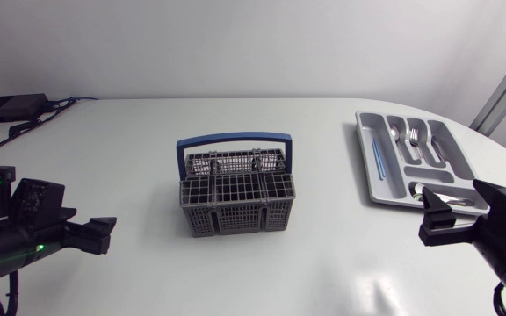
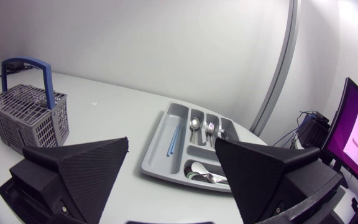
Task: Unload the cutlery basket into the drawer organizer.
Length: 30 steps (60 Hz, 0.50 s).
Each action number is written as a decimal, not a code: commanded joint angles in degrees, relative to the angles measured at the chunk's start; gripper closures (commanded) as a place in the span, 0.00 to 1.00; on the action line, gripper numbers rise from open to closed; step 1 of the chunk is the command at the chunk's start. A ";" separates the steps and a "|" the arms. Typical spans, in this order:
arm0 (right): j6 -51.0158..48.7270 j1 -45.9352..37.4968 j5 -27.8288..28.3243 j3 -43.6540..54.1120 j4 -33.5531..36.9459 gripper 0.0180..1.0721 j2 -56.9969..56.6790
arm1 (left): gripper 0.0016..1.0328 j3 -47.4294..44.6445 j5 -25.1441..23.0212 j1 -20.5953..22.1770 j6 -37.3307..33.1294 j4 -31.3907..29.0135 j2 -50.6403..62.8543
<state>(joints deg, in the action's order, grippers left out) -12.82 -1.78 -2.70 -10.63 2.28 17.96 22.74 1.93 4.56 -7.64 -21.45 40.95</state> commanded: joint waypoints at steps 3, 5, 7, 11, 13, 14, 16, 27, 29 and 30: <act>3.94 0.69 0.87 3.15 -1.15 0.05 -3.81 | 0.04 -1.47 -0.44 -0.51 0.26 -1.40 -2.80; 4.67 0.78 1.02 3.76 -1.25 0.05 -4.98 | 0.04 -1.47 -0.53 -0.51 0.43 -1.84 -3.42; 5.45 0.88 1.18 4.42 -1.35 0.05 -6.22 | 0.04 -1.56 -0.79 -0.51 0.43 -2.19 -3.86; 6.70 1.03 1.44 5.47 -1.50 0.05 -8.21 | 0.04 -1.91 -0.88 -0.60 0.43 -2.54 -4.56; 7.29 1.10 1.56 5.97 -1.58 0.05 -9.15 | 0.04 -2.18 -0.88 -0.60 0.43 -2.54 -4.74; 7.58 1.14 1.62 6.22 -1.62 0.05 -9.61 | 0.04 -2.35 -0.88 -0.60 0.43 -2.54 -5.00; 8.26 1.22 1.76 6.79 -1.70 0.05 -10.69 | 0.04 -2.62 -0.88 -0.60 0.43 -2.72 -5.18; 11.66 1.64 2.46 9.65 -2.14 0.05 -16.11 | 0.04 -2.97 -0.97 -0.43 0.43 -5.18 -9.22; 12.45 1.74 2.62 10.33 -2.24 0.05 -17.37 | 0.04 -3.14 -0.97 -0.43 0.43 -5.44 -9.66; 12.74 1.77 2.68 10.57 -2.27 0.05 -17.84 | 0.04 -3.23 -0.97 -0.43 0.43 -5.53 -9.75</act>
<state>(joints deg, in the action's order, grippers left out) -2.87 -0.67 -0.36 -2.20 1.04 2.13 20.82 1.48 4.51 -7.55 -26.35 32.23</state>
